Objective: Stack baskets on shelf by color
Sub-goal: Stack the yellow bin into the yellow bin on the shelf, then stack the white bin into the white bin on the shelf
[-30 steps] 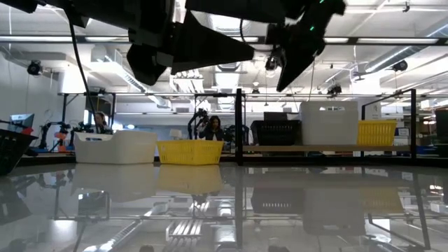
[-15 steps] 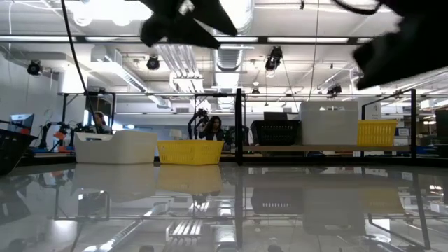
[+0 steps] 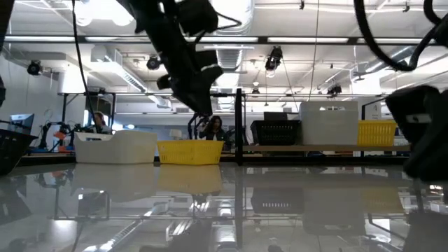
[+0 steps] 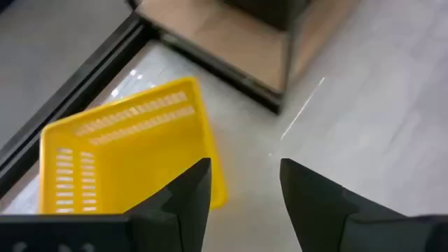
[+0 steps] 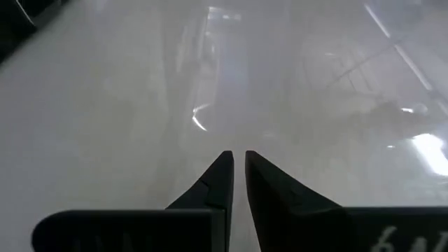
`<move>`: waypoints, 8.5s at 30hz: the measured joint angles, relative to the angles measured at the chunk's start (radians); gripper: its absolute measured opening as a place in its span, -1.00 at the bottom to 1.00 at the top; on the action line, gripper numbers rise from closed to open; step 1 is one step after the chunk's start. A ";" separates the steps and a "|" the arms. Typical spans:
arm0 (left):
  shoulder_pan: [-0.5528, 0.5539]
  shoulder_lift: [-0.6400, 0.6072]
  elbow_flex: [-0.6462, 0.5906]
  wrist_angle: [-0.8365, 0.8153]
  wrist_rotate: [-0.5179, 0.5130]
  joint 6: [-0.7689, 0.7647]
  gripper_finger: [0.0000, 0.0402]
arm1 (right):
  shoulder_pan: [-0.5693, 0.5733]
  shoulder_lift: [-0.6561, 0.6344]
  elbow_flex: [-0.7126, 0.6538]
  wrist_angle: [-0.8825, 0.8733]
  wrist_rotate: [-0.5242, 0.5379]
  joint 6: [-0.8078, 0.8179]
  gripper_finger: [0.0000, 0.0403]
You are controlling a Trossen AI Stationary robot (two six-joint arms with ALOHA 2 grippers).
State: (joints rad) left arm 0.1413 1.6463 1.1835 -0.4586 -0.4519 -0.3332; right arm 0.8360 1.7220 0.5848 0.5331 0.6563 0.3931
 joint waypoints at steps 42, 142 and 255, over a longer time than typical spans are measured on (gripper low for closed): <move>-0.496 0.294 0.188 0.108 0.072 -0.107 -1.00 | 0.128 -0.408 0.096 -0.487 0.000 0.005 -0.84; -0.736 0.343 -0.098 0.975 -0.392 -0.227 0.01 | -1.573 -0.522 0.747 -1.978 -0.313 -1.030 -0.96; 0.369 -0.195 -0.320 -0.164 0.077 -0.200 0.24 | 0.013 -0.063 0.026 -0.311 -0.011 0.221 -0.87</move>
State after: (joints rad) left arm 0.5100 1.4517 0.8633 -0.6227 -0.3748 -0.5336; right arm 0.8490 1.6587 0.6106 0.2218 0.6452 0.6142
